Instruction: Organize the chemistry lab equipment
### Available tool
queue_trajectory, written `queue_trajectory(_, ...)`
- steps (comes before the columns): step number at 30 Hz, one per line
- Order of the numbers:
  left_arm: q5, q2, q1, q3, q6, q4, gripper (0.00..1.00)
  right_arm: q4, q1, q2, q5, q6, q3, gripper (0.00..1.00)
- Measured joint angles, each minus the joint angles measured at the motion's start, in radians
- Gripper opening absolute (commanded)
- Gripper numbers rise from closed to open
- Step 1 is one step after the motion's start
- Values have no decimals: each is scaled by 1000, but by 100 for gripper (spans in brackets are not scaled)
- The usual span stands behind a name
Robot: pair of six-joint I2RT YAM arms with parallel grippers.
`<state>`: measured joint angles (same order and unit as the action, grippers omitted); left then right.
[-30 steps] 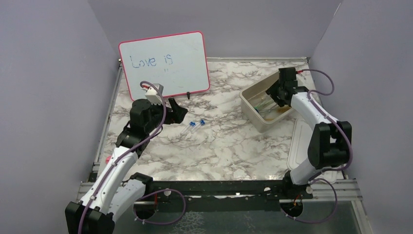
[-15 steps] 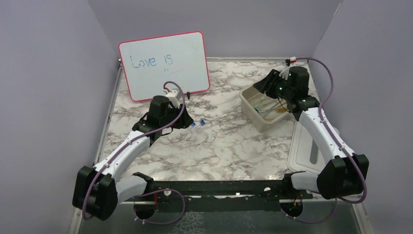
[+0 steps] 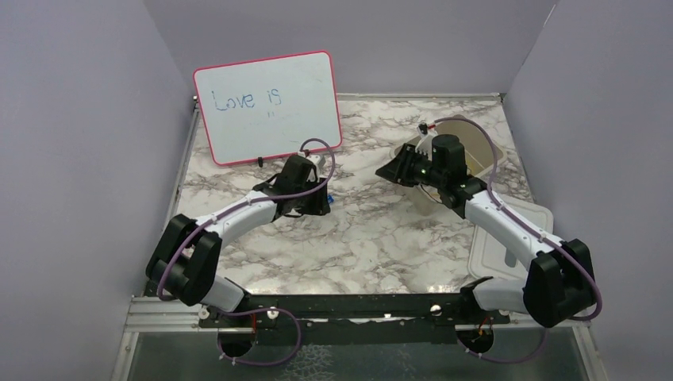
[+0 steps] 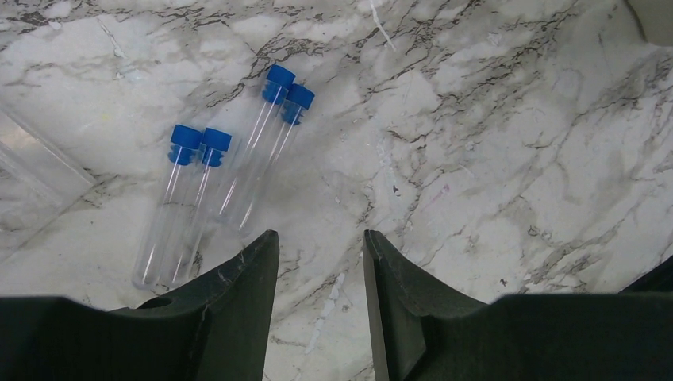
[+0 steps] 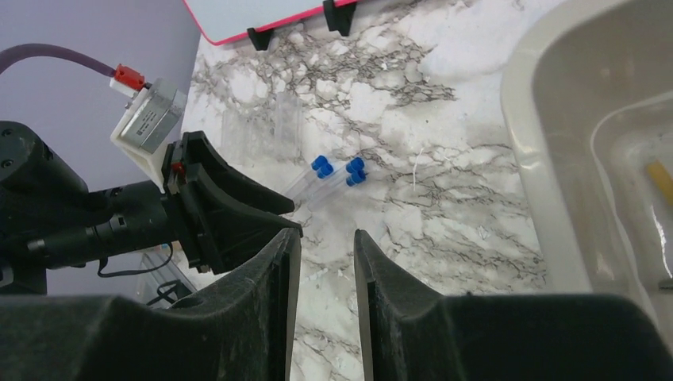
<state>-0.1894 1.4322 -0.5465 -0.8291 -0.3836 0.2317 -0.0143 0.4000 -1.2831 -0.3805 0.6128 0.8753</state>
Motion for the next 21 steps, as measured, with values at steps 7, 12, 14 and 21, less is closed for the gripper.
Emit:
queue_trajectory(7, 46, 95, -17, -30, -17, 9, 42, 42, 13, -26, 25, 37, -43, 33)
queue_trajectory(12, 70, 160, -20, -95, -18, 19, 41, 68, 28, -38, 28, 55, -61, 32)
queue_trajectory(14, 77, 166, -21, -105, -18, 19, 41, 73, 31, -39, 29, 61, -66, 32)
queue_trajectory(21, 113, 193, -26, -111, -15, 29, 41, 80, 33, -39, 32, 68, -68, 32)
